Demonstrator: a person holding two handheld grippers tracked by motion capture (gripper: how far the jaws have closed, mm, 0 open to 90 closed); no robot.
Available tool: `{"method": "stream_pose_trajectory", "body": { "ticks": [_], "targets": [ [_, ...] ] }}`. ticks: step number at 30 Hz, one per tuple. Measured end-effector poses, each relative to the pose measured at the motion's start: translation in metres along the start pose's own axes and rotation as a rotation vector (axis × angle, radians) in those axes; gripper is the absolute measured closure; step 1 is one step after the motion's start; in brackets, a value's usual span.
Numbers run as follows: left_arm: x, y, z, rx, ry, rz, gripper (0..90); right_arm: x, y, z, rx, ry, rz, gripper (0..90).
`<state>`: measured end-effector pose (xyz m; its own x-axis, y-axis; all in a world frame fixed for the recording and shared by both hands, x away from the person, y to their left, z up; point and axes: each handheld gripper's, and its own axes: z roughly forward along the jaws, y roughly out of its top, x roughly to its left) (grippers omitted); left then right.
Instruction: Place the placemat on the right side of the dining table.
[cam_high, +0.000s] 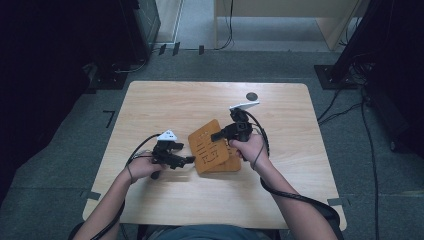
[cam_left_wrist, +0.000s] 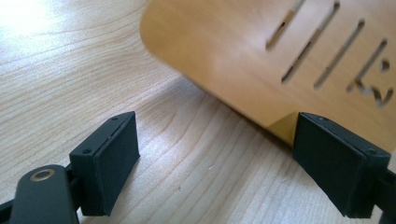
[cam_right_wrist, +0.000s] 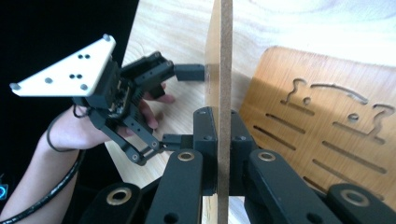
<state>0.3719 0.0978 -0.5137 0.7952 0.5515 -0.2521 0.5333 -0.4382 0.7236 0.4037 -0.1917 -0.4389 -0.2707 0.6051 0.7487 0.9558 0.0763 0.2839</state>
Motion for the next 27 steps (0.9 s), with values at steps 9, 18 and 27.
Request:
{"method": "stream_pose_trajectory", "body": {
  "ticks": [9, 18, 27],
  "targets": [
    [0.001, 0.000, 0.001, 0.007, 0.063, 0.047, 13.6, -0.005, 0.006, -0.019, -0.076, -0.022, -0.020, 87.5],
    [0.001, -0.001, 0.002, 0.005, 0.084, 0.078, 13.6, -0.007, 0.009, -0.033, -0.114, -0.064, -0.031, 87.5],
    [0.001, -0.002, 0.003, 0.013, 0.120, 0.132, 13.6, -0.005, 0.010, -0.047, -0.165, -0.134, -0.085, 87.5]
  ]
}}
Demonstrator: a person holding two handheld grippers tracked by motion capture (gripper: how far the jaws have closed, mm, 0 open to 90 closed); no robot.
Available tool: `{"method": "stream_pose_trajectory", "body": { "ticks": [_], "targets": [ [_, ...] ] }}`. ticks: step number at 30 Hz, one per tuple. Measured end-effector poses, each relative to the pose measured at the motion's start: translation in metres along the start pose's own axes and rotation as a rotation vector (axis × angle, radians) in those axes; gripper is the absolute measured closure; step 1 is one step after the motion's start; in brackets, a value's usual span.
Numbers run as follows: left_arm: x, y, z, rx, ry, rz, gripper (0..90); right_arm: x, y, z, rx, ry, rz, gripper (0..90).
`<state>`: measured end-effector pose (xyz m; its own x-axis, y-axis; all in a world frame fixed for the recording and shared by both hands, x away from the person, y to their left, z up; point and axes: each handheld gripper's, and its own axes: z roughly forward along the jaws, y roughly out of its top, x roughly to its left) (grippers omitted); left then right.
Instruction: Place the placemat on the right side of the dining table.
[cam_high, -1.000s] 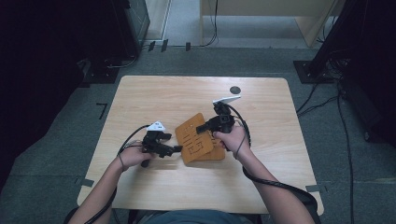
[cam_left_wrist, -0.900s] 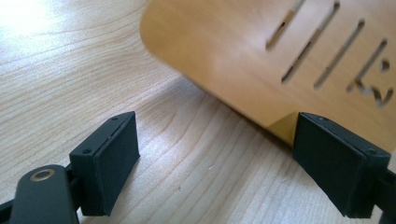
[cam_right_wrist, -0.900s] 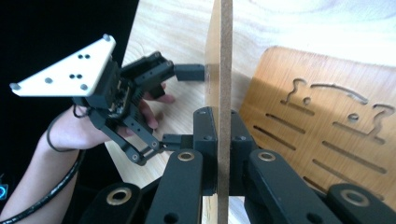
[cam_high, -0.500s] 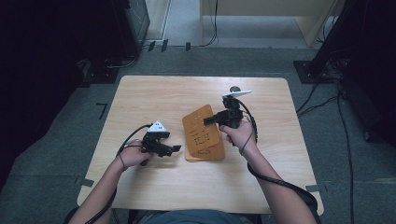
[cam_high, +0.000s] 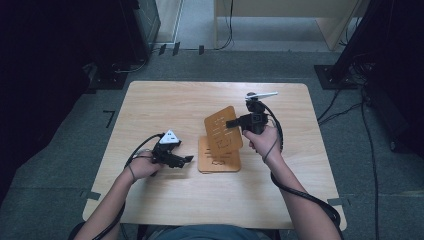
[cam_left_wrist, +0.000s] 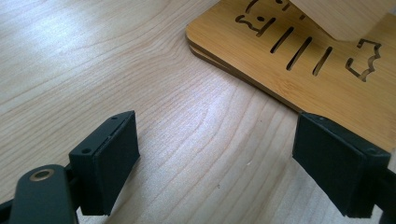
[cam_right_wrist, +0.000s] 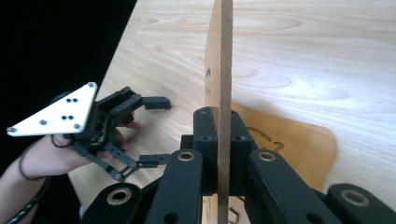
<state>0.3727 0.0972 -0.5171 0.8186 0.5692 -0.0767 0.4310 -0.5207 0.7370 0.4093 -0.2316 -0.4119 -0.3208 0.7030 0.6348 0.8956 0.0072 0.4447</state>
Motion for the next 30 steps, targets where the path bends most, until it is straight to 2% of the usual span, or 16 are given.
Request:
{"method": "stream_pose_trajectory", "body": {
  "ticks": [19, 26, 30],
  "targets": [
    [-0.001, 0.000, 0.001, 0.005, 0.013, 0.016, 13.5, -0.004, 0.004, -0.014, -0.044, -0.089, -0.043, 87.5],
    [-0.001, 0.000, 0.001, 0.004, 0.011, 0.011, 13.1, -0.007, 0.005, -0.018, -0.051, -0.109, -0.044, 87.5],
    [-0.002, 0.000, 0.001, 0.009, 0.020, 0.019, 13.0, -0.011, 0.007, -0.024, -0.073, -0.122, -0.036, 87.5]
  ]
}}
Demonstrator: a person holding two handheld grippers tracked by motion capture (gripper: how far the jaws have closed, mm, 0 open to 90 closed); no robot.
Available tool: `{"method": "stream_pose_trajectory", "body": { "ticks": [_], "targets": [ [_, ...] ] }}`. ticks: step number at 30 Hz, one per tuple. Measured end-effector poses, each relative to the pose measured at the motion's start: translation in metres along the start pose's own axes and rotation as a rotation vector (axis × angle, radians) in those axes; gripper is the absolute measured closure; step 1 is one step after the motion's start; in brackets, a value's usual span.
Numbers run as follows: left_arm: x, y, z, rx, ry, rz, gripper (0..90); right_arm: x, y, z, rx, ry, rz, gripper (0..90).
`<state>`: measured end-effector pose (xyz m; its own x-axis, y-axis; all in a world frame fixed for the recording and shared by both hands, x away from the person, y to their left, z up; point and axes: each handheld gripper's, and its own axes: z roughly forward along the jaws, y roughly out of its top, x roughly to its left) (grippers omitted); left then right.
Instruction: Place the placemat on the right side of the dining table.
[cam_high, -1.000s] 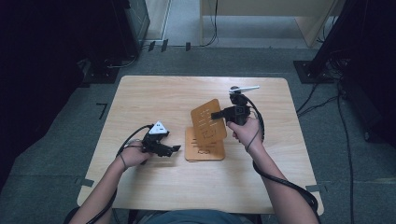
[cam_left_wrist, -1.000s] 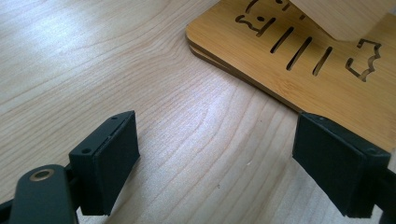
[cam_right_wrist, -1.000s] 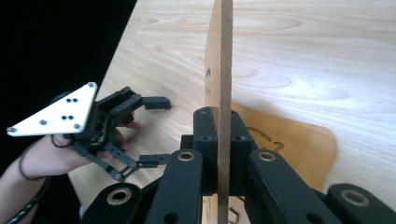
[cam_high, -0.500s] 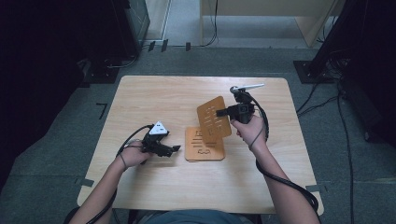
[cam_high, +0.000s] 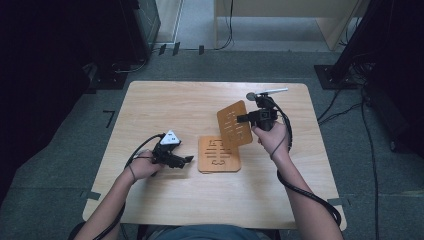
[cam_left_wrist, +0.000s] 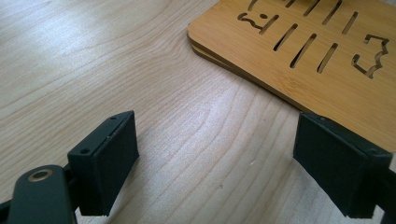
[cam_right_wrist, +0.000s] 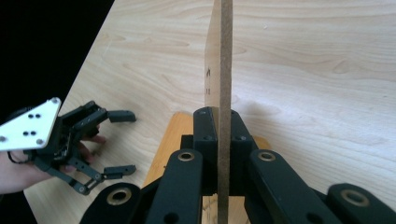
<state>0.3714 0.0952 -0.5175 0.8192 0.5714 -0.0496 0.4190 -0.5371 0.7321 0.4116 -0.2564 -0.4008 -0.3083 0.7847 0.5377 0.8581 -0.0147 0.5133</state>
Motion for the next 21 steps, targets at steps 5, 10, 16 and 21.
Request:
{"method": "stream_pose_trajectory", "body": {
  "ticks": [5, 10, 16, 21],
  "targets": [
    [0.000, 0.000, 0.000, -0.003, -0.004, -0.008, 12.6, -0.005, 0.001, -0.006, -0.021, -0.041, -0.006, 87.5],
    [0.001, 0.000, 0.000, -0.004, -0.004, -0.013, 12.6, -0.004, 0.002, -0.011, -0.032, -0.082, -0.032, 87.5],
    [0.000, 0.000, 0.000, -0.004, 0.002, -0.015, 12.6, -0.004, 0.004, -0.014, -0.042, -0.120, -0.054, 87.5],
    [0.000, 0.000, 0.000, -0.004, 0.003, -0.017, 12.6, -0.005, 0.003, -0.015, -0.043, -0.152, -0.068, 87.4]
  ]
}}
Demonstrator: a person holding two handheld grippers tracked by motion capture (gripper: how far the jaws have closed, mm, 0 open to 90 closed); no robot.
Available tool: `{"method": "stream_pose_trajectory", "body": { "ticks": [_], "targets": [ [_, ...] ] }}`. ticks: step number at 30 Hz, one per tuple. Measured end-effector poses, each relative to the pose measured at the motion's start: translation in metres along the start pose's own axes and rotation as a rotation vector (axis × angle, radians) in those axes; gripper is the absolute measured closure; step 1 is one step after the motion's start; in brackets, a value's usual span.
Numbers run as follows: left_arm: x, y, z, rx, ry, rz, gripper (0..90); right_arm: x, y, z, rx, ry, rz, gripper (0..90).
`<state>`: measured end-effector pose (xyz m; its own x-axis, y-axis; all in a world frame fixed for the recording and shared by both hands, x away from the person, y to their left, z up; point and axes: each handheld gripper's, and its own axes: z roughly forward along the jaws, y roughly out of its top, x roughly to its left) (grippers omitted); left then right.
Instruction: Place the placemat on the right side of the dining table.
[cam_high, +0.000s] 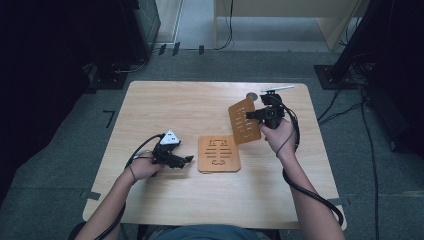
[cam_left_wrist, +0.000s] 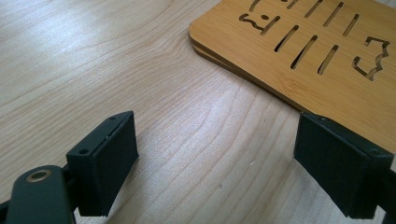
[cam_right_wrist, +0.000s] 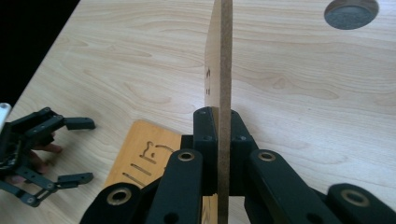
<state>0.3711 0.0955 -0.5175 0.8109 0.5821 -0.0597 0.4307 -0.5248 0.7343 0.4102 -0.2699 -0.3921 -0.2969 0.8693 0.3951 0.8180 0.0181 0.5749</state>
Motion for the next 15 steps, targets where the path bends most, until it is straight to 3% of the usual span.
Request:
{"method": "stream_pose_trajectory", "body": {
  "ticks": [4, 15],
  "targets": [
    [-0.0016, 0.0003, 0.0009, 0.002, 0.010, 0.003, 12.3, 0.0017, -0.0009, 0.0016, 0.012, -0.061, -0.037, 87.4],
    [-0.0009, 0.0004, 0.0006, 0.001, 0.007, -0.003, 12.3, -0.0047, 0.0001, -0.0038, 0.004, -0.088, -0.035, 87.5]
  ]
}}
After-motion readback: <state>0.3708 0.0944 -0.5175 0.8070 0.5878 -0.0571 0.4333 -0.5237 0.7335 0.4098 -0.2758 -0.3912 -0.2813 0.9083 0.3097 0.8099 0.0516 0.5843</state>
